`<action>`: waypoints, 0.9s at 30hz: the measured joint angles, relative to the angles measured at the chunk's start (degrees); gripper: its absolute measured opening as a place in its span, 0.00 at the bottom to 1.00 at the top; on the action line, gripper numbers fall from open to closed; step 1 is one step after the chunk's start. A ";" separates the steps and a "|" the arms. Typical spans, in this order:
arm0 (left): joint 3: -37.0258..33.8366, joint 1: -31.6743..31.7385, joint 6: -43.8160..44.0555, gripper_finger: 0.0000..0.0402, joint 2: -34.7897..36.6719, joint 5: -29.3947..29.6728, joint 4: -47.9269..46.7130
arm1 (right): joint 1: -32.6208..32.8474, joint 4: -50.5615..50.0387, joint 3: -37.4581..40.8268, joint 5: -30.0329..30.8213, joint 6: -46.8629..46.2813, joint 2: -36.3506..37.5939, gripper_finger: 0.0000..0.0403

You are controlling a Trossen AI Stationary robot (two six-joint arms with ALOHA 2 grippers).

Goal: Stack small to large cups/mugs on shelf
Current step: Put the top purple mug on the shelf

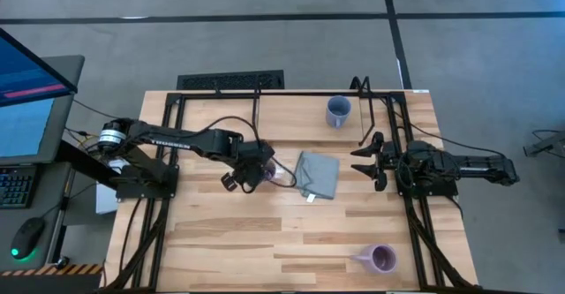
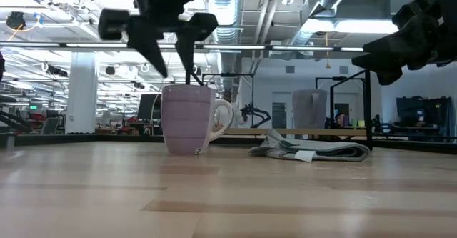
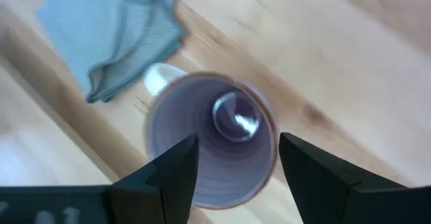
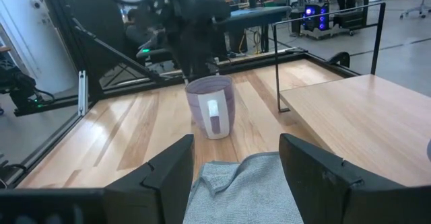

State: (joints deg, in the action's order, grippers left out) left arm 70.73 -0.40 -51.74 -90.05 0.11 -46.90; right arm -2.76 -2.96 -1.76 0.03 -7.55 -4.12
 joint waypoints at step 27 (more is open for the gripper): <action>-21.03 4.69 30.23 0.50 37.58 -2.88 28.84 | 0.07 -0.04 0.00 -0.76 2.87 0.00 0.60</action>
State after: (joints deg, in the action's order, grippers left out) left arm 49.70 4.29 -21.51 -52.47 -2.77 -18.06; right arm -2.70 -3.01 -1.76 -0.73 -4.68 -4.12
